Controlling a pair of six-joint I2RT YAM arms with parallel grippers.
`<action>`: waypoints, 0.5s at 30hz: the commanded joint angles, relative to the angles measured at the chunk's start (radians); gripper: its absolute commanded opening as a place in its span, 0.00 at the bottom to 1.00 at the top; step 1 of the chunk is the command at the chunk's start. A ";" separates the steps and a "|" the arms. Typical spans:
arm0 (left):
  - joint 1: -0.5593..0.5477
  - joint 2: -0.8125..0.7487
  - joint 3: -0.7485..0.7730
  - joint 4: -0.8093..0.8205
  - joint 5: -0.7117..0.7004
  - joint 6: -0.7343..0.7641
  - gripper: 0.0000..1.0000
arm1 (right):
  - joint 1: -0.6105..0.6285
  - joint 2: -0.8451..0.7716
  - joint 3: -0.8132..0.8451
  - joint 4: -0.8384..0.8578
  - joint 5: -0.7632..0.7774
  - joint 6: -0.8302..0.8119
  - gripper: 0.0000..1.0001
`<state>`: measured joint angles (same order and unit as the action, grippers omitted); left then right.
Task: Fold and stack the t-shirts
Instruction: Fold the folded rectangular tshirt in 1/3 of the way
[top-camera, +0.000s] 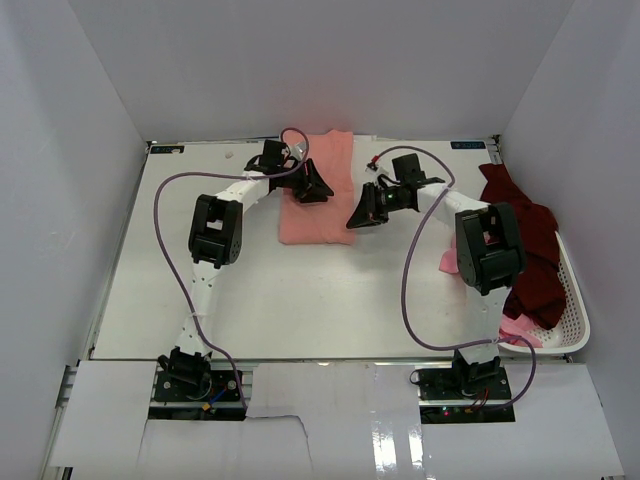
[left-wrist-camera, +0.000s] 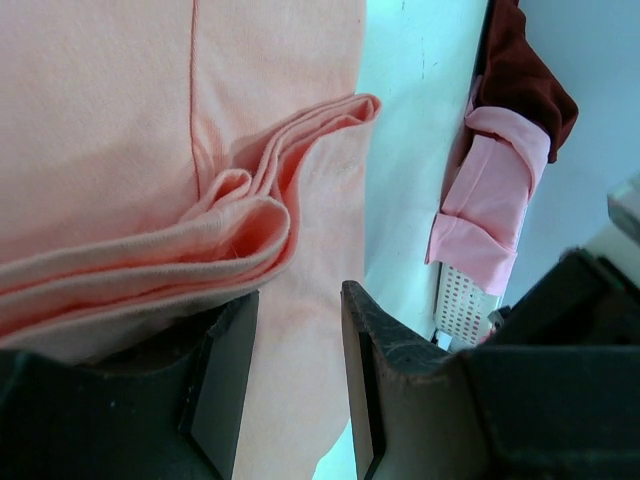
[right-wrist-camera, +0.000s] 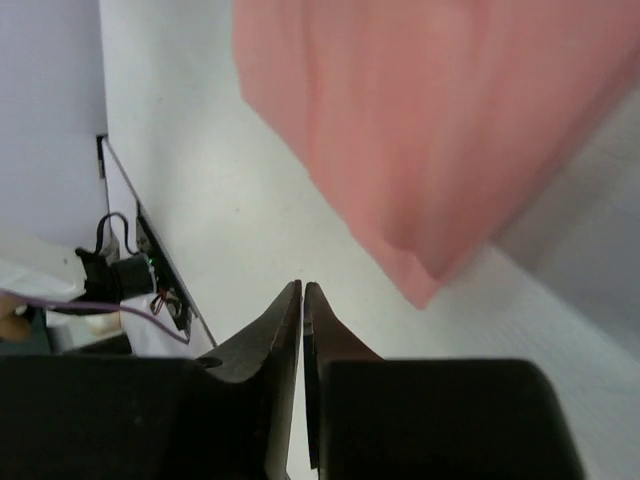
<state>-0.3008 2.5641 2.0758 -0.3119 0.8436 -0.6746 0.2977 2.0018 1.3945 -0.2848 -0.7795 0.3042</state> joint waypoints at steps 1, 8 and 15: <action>0.008 -0.012 0.035 -0.018 -0.011 0.004 0.49 | 0.052 0.015 0.046 0.068 -0.112 0.087 0.08; 0.011 -0.008 0.015 -0.016 -0.018 0.013 0.49 | 0.116 0.135 0.057 0.392 -0.251 0.304 0.08; 0.015 0.005 -0.003 -0.004 -0.018 0.023 0.49 | 0.138 0.268 0.144 0.559 -0.274 0.411 0.08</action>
<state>-0.2909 2.5645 2.0773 -0.3202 0.8310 -0.6727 0.4355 2.2520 1.4769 0.1390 -1.0042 0.6441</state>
